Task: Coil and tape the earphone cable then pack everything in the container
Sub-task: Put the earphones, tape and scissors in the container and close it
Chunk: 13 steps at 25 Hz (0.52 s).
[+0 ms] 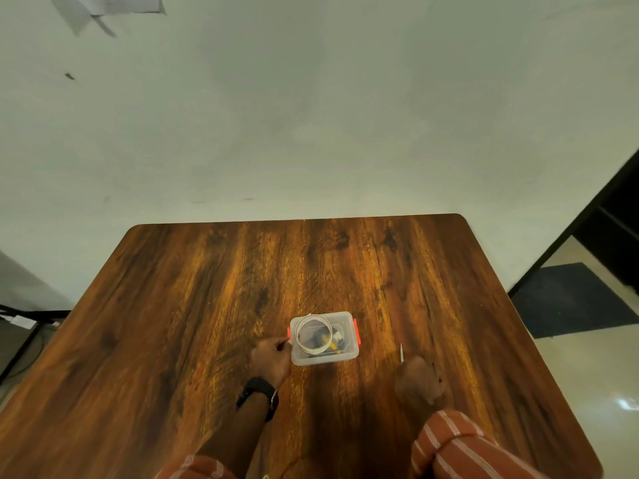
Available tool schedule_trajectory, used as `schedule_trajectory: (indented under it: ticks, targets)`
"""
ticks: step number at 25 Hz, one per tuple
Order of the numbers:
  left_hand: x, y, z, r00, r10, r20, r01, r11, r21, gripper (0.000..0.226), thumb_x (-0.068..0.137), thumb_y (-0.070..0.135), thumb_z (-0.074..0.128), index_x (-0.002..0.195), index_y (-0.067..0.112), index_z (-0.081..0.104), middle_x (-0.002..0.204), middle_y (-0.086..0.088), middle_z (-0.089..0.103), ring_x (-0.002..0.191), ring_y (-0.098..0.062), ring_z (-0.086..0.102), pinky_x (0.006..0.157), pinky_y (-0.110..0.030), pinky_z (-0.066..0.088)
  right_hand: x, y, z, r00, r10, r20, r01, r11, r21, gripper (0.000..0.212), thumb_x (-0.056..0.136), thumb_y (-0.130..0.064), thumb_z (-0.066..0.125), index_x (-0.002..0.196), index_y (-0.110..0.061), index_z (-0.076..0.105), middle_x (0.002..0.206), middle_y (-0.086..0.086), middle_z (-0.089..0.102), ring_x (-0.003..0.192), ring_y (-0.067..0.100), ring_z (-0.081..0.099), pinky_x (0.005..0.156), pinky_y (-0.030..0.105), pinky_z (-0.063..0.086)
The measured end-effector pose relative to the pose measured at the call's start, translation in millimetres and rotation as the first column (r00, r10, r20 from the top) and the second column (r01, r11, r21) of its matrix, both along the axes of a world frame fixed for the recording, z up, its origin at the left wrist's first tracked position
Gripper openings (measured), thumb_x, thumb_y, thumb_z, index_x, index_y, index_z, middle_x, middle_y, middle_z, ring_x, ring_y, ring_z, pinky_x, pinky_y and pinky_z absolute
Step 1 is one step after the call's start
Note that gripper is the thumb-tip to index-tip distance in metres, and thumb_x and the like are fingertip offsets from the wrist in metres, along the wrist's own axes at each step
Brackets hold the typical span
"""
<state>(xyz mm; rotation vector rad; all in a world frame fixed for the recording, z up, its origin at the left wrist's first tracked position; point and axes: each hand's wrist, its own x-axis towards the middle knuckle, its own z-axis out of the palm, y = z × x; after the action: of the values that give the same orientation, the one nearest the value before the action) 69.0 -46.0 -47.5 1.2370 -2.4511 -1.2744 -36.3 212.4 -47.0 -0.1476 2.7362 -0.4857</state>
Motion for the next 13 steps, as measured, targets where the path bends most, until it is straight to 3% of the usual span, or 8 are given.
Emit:
schedule_trajectory:
  ticks: [3,5,9,13]
  targets:
    - [0,1,1,1.0,0.012,0.001,-0.012,1.0,-0.002,0.02,0.096,0.021,0.059,0.093,0.012,0.077,0.078,0.006,0.071,0.07,-0.006,0.063,0.058,-0.017,0.044,-9,0,-1,0.999,0.009,0.05,-0.008,1.0,-0.021,0.036,0.092,-0.044,0.05,0.119,-0.023,0.061,0.13,0.005,0.062,0.126,0.028,0.053,0.112,0.05,0.031]
    - [-1,1,0,1.0,0.021,-0.005,-0.021,1.0,-0.007,0.018,0.095,0.02,0.06,0.097,0.011,0.077,0.086,0.001,0.074,0.071,-0.005,0.062,0.058,-0.016,0.042,-16,0,0,0.99,-0.011,0.141,0.027,0.993,-0.117,0.036,0.091,-0.036,0.056,0.118,-0.014,0.063,0.125,0.012,0.065,0.119,0.032,0.058,0.108,0.05,0.039]
    - [-2,0,-3,0.999,0.033,0.002,-0.033,0.999,-0.01,0.017,0.094,0.021,0.062,0.097,0.012,0.077,0.093,-0.002,0.076,0.073,-0.006,0.062,0.059,-0.019,0.043,-20,2,3,0.996,-0.012,0.084,0.013,1.0,-0.014,0.033,0.09,-0.043,0.055,0.115,-0.021,0.06,0.125,0.004,0.064,0.123,0.026,0.055,0.113,0.051,0.028]
    - [-2,-2,-5,0.999,0.043,0.009,-0.043,0.999,0.02,0.018,0.094,0.024,0.061,0.093,0.015,0.077,0.086,0.001,0.075,0.073,-0.009,0.065,0.065,-0.027,0.052,-26,7,2,0.993,0.006,0.119,-0.008,1.0,0.013,0.032,0.089,-0.042,0.058,0.111,-0.02,0.059,0.121,0.005,0.065,0.118,0.025,0.057,0.112,0.052,0.029]
